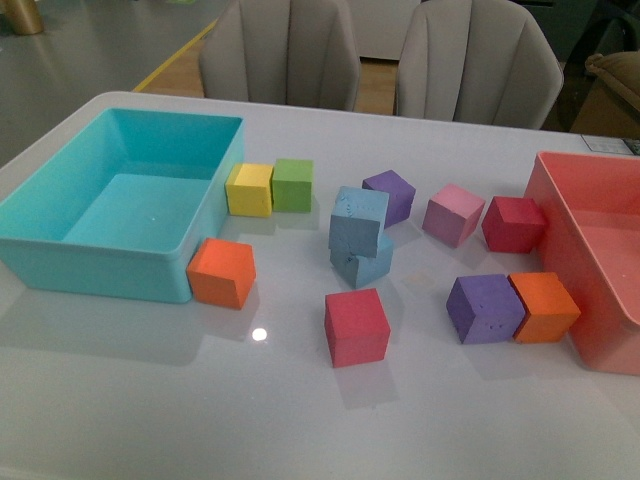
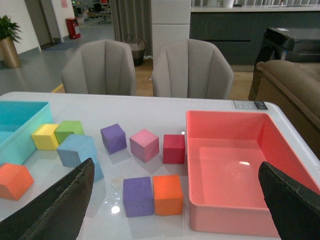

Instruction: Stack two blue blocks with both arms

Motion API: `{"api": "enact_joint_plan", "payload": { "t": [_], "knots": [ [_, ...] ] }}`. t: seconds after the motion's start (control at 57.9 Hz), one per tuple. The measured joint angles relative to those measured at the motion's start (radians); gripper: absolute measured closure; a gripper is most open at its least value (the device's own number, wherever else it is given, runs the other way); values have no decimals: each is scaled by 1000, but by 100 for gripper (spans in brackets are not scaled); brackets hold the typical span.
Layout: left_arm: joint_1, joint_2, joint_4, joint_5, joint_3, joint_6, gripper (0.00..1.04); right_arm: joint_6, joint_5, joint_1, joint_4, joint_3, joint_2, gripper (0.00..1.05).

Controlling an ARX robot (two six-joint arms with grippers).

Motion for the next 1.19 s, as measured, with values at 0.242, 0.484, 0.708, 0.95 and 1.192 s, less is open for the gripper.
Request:
{"api": "enact_joint_plan", "payload": {
  "t": [0.242,0.484,0.708,0.95,1.192],
  "knots": [
    [0,-174,-201,0,0,0,103,0,0,0,0,0,0,9],
    [0,-207,-212,0,0,0,103,0,0,0,0,0,0,9],
    [0,-207,-212,0,0,0,103,0,0,0,0,0,0,9],
    [0,-207,-212,0,0,0,57,0,0,0,0,0,0,9],
    [0,-207,-212,0,0,0,11,0,0,0,0,0,0,9]
  ]
}}
